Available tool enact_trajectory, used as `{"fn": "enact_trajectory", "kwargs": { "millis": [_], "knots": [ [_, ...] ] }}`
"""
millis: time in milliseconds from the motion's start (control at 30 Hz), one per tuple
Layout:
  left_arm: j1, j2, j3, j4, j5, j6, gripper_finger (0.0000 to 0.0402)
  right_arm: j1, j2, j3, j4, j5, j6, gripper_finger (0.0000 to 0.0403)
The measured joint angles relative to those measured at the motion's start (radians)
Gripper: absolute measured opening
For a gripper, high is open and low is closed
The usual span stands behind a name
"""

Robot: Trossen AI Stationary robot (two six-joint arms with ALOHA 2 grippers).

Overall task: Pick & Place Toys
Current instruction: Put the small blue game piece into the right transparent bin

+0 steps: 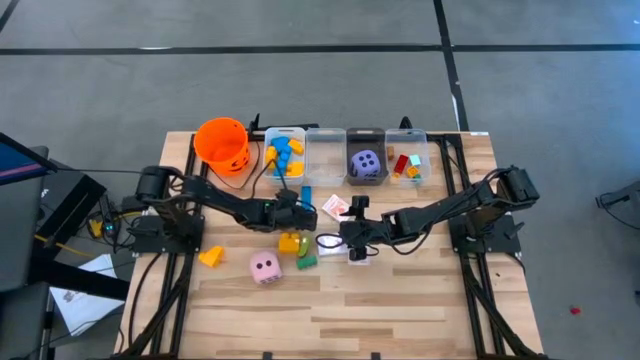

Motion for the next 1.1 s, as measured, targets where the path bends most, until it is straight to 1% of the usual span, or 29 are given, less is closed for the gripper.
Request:
{"fn": "enact_trajectory", "kwargs": {
  "millis": [133,233,333,533,767,1000,1100],
  "knots": [
    [0.014,0.053,0.000,0.057,-0.010,0.002,0.0388,0.000,0.000,0.000,0.001,0.000,0.000,0.0244],
    [0.022,0.084,0.005,0.102,-0.027,0.005,0.0388,0.000,0.000,0.000,0.001,0.000,0.000,0.0244],
    [0.032,0.096,0.005,0.109,-0.023,0.003,0.0384,0.000,0.000,0.000,0.002,0.000,0.000,0.0244],
    [0.037,0.092,0.005,0.082,-0.009,-0.002,0.0384,0.000,0.000,0.000,0.003,0.000,0.000,0.0244],
    [0.037,0.092,0.006,-0.010,0.012,0.006,0.0383,0.000,0.000,0.000,0.004,0.000,0.000,0.0244],
    [0.037,0.092,0.005,-0.018,0.019,0.042,0.0383,0.000,0.000,0.000,0.004,0.000,0.000,0.0244],
    [0.037,0.092,0.005,-0.026,0.021,0.086,0.0383,0.000,0.000,0.000,0.004,0.000,-0.001,0.0244]
  ]
}}
